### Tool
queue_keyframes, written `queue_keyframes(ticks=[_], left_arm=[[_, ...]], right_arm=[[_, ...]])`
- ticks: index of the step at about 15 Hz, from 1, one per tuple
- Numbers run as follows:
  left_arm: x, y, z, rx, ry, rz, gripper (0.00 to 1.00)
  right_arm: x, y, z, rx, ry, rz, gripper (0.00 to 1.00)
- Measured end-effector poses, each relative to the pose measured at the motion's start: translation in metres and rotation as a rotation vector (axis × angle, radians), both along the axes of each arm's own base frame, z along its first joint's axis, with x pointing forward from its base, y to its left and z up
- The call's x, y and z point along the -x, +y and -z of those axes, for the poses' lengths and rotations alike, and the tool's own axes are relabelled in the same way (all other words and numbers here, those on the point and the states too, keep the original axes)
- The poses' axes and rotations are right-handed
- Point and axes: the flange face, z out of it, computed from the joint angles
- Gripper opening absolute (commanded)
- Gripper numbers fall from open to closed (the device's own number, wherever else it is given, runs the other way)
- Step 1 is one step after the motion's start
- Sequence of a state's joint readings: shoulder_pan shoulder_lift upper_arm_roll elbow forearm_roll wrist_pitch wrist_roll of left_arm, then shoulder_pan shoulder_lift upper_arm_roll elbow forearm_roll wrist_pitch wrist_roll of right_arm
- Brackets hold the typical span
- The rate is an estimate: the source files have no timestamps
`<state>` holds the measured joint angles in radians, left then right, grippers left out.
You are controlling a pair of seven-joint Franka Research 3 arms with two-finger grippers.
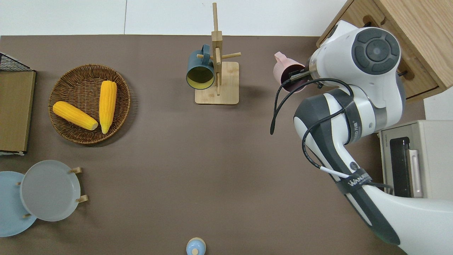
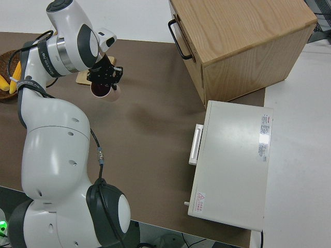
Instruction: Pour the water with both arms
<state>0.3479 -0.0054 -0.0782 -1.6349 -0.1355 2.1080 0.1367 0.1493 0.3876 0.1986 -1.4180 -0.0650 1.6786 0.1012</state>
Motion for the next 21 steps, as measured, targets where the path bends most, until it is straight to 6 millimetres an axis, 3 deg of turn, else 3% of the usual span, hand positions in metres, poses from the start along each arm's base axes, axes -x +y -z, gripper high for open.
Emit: queue_keyframes(ticks=[7,14,18,21], left_arm=[[0.040,-0.104,0.020,-0.020,0.054,0.008,0.00],[0.084,-0.163,0.083,-0.053,0.083,0.061,0.00],[0.105,-0.186,0.102,-0.033,0.109,0.086,0.00],[0.115,-0.196,0.112,-0.010,0.123,0.096,0.00]], right_arm=[[0.042,0.105,0.007,-0.096,0.077,0.178,0.000],[0.065,0.200,0.064,-0.136,0.081,0.358,0.000],[0.079,0.249,0.090,-0.210,0.078,0.455,0.000],[0.085,0.273,0.100,-0.247,0.081,0.508,0.000]])
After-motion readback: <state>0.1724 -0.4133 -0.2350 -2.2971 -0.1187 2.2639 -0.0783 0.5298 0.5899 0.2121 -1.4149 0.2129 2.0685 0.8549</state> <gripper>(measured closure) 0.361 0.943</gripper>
